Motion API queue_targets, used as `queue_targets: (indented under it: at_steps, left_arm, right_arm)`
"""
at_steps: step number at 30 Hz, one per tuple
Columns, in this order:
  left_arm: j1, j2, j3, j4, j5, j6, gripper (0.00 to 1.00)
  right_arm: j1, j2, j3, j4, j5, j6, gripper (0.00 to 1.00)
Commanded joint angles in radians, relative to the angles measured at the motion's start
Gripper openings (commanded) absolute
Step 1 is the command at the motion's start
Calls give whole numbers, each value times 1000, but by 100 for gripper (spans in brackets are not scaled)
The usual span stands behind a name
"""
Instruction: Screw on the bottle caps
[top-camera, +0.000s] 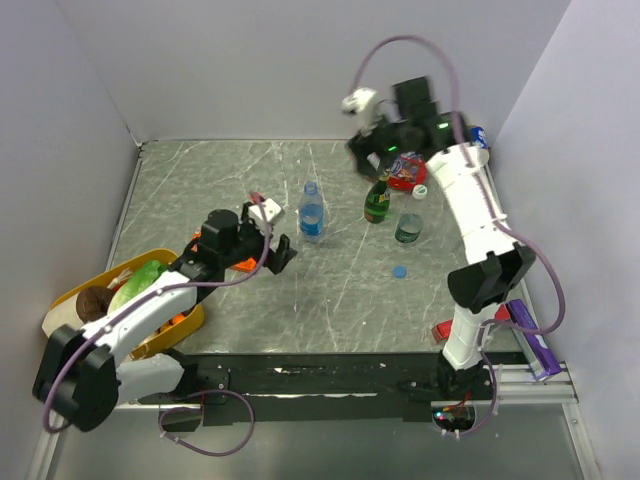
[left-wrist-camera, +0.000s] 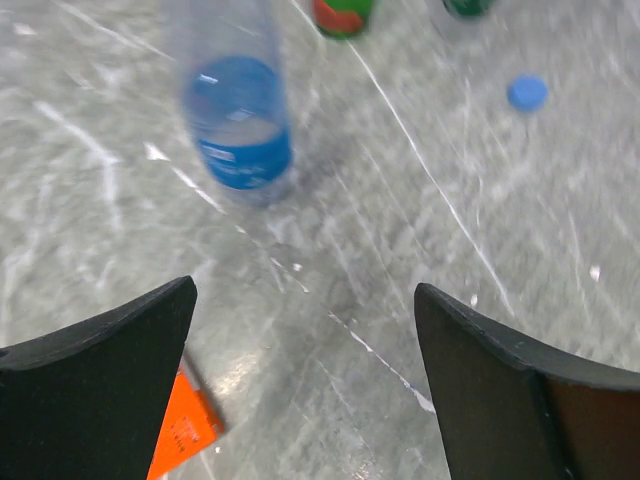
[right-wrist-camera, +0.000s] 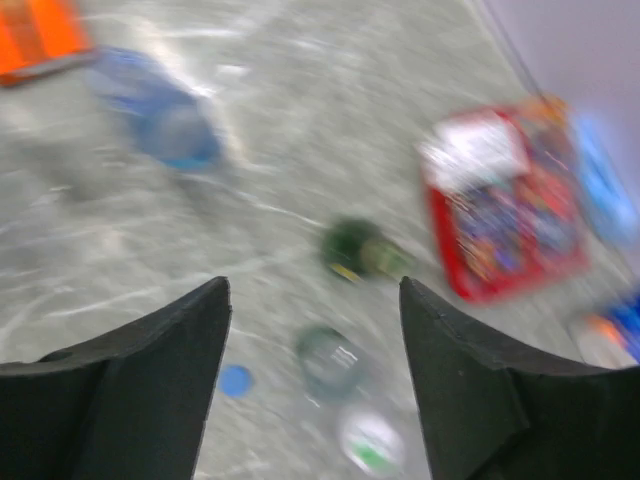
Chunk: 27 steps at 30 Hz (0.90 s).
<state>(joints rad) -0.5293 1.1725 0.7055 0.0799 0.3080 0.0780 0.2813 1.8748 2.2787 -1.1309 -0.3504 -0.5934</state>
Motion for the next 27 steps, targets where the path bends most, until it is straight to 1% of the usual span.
queue_targets:
  at_steps: [1,3,4,7,15,18,21,22,24,25,27]
  left_arm:
    - [38,-83,40,-60,-59,-122,96]
    - [69,-112,35,-77,-66,-145,96]
    - [80,-120,32,-77,-69,-147,96]
    - [114,-145,8,-77,-79,-135,96]
    - [153,-165,-9,-62,-57,-127,96]
    - [160,-165,-12,-58,-46,-126,96]
    - [164,-162,-11,-55,-41,-126,96]
    - [167,-159,-11,-54,-40,-126,96]
    - [167,-157,-12,-48,-35,-126,96]
    - [167,-155,-12,-46,-32,-126,96]
    - [169,-154,-15,-40,-26,-127,96]
  right_arm:
    - [189,-45,-135,158,-61,41,82]
    - [228,-17,-133,204,-73,75,86]
    - [236,15,-110,212,-70,119,89]
    - [266,59,-82,244,-55,150,91]
    - [300,144,-53,263,5,156,91]
    - [300,164,-76,263,11,162,88]
    - [302,178,-88,258,5,159,81]
    - [303,179,-91,261,2,155,77]
    - [303,181,-94,266,-9,150,73]
    - [302,187,-91,264,-10,150,67]
    - [302,193,-79,261,-18,145,60]
